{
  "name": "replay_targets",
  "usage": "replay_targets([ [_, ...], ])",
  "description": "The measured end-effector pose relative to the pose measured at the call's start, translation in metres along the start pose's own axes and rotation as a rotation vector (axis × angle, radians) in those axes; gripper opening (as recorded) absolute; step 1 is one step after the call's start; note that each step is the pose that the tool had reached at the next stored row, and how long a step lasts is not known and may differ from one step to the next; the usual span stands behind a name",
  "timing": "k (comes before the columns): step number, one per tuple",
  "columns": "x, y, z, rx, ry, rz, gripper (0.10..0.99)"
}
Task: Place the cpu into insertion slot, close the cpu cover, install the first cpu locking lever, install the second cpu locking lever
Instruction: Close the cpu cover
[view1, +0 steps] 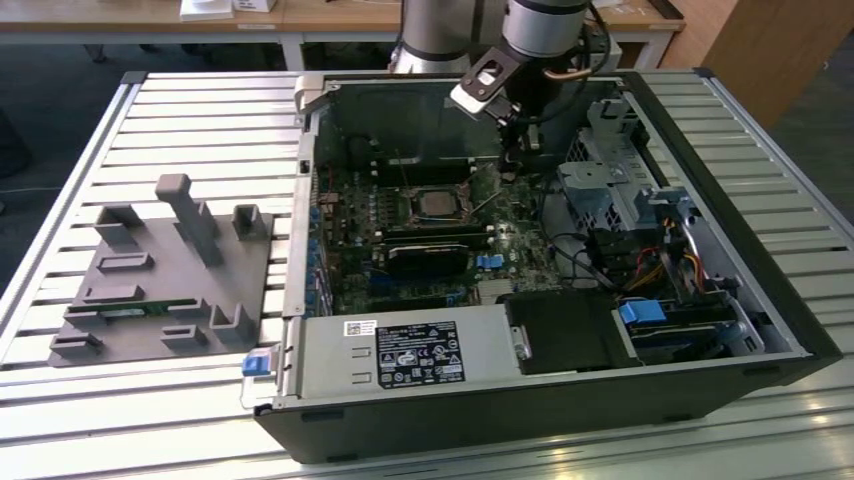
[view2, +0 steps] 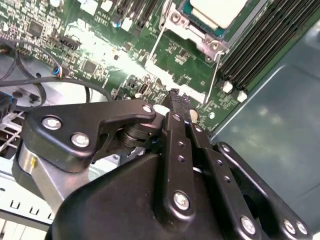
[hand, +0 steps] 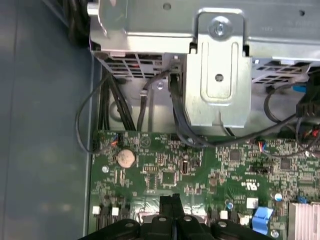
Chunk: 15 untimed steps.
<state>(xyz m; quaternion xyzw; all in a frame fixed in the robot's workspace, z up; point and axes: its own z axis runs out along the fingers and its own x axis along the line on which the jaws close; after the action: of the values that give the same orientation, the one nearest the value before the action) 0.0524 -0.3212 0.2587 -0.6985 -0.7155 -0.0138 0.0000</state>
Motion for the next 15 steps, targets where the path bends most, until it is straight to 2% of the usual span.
replay_targets([
  [6,0.0010,0.0068,0.0031,0.003,0.0001,0.000,0.106],
  [15,0.0009,0.0066,0.0150,0.004,-0.0001,0.000,0.106],
])
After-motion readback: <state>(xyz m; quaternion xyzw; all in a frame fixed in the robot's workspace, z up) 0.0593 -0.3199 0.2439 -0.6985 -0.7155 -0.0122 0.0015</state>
